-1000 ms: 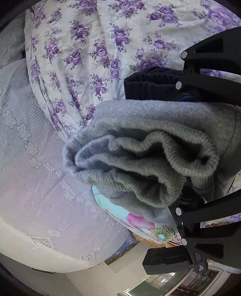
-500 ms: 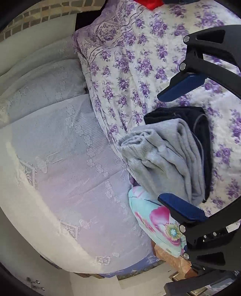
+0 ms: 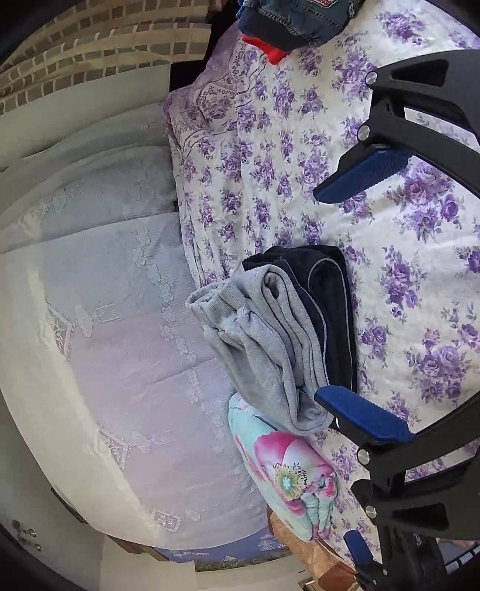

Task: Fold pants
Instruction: 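Open both grippers and withdraw from the stacked sweatpants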

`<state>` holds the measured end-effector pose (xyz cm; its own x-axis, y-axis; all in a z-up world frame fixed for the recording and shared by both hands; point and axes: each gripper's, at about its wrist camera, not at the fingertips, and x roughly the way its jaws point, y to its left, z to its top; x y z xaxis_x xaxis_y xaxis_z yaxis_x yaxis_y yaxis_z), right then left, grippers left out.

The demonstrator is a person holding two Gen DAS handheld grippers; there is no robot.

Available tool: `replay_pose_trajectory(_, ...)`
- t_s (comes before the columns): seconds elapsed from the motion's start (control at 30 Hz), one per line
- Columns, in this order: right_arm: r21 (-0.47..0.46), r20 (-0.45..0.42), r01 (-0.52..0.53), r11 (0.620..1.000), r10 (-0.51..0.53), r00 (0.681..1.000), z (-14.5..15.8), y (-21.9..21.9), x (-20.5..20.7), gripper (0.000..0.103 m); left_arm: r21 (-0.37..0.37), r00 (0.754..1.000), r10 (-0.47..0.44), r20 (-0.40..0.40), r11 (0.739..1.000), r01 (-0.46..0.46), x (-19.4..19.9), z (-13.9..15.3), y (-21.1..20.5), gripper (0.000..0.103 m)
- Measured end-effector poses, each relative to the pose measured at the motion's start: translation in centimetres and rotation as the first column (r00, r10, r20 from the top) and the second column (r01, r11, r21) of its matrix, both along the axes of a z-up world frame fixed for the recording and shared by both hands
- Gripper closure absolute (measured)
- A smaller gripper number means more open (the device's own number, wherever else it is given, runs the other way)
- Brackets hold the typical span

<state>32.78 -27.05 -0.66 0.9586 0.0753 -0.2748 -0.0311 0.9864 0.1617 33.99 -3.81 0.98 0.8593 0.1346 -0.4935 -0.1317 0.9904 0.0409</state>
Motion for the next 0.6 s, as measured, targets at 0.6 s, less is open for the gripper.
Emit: replay_pose_trajectory(0.6, -0.059, -0.003, -0.036, 0.998, 0.036, 0.999, -0.6, 1.4, -0.1, 0.003, -0.005, 0.999, -0.033, 0.018, 0.999, 0.033, -0.9, 0.6, -0.5, 0.005)
